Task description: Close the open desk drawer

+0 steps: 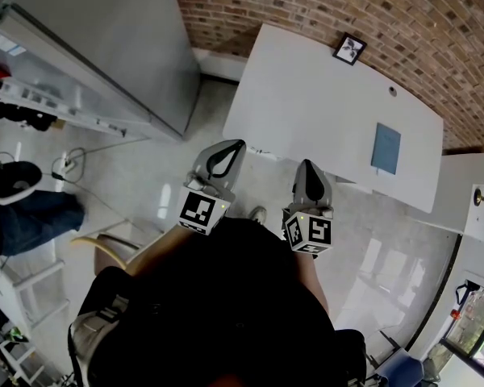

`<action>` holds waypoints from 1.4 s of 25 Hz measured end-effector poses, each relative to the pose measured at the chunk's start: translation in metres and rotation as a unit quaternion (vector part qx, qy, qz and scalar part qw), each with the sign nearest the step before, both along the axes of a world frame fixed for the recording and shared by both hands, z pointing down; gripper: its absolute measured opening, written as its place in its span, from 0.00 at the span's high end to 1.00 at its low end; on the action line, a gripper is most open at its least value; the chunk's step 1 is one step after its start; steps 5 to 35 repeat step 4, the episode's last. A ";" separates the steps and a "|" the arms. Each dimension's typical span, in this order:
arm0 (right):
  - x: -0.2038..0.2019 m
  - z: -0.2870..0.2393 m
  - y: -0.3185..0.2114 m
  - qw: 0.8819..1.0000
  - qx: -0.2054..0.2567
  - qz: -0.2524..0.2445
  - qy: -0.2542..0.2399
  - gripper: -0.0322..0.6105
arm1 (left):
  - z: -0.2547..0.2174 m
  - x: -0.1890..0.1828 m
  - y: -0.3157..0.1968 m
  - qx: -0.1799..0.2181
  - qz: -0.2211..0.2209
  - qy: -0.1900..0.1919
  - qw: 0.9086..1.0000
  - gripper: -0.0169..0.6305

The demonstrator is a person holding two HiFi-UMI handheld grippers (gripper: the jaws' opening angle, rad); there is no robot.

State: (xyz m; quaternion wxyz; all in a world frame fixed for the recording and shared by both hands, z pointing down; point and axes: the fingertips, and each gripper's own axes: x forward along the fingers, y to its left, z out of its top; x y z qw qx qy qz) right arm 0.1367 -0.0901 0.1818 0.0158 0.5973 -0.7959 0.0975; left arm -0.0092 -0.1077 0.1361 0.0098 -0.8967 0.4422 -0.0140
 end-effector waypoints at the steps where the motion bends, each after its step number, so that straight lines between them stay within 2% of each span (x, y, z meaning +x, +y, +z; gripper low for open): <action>1: 0.000 0.000 0.000 1.000 0.000 0.000 0.000 0.95 | 0.000 0.000 0.000 0.000 0.000 0.000 1.000 0.95; 35: -0.001 0.001 -0.001 1.000 -0.001 0.001 -0.001 0.95 | 0.001 -0.001 -0.001 -0.001 0.000 -0.001 1.000 0.95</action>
